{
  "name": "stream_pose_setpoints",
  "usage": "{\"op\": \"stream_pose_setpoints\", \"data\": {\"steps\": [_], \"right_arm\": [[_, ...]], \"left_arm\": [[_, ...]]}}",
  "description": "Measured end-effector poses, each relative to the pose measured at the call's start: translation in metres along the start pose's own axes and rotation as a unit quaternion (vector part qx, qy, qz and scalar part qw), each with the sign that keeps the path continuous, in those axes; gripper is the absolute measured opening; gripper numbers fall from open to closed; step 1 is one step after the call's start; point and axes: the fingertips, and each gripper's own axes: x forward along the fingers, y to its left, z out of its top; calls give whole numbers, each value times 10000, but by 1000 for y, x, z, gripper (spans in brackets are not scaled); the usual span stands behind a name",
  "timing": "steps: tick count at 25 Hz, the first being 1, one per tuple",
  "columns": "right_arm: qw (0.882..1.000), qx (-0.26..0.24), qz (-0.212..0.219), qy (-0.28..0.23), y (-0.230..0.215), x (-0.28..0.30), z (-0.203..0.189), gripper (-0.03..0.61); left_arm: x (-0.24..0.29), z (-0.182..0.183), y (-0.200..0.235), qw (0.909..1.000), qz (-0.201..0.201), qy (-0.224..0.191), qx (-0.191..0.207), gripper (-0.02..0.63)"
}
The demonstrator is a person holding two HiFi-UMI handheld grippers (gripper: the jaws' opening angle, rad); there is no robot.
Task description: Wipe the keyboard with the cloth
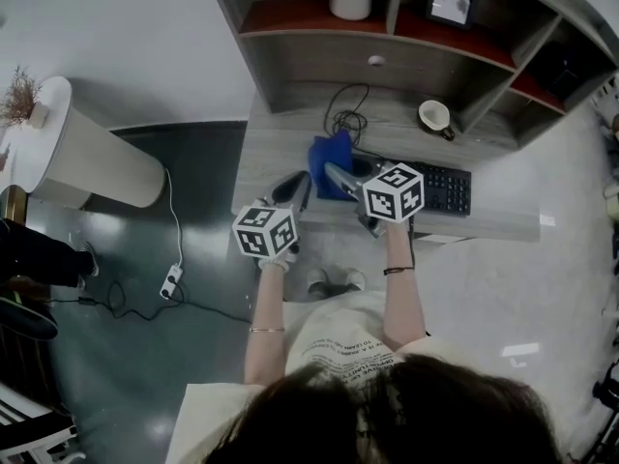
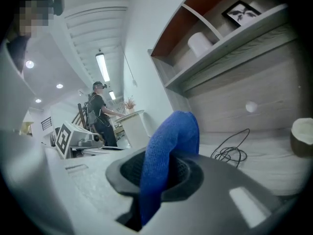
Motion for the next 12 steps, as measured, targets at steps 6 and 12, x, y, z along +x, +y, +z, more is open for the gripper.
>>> {"op": "stream_pose_setpoints", "data": {"steps": [6, 12], "right_arm": [[9988, -261, 193, -362, 4, -24, 17, 58], [9973, -439, 256, -530, 4, -42, 25, 58]], "left_arm": [[-3, 7, -13, 9996, 129, -207, 107, 2], [-5, 17, -27, 9986, 217, -410, 269, 2]]}}
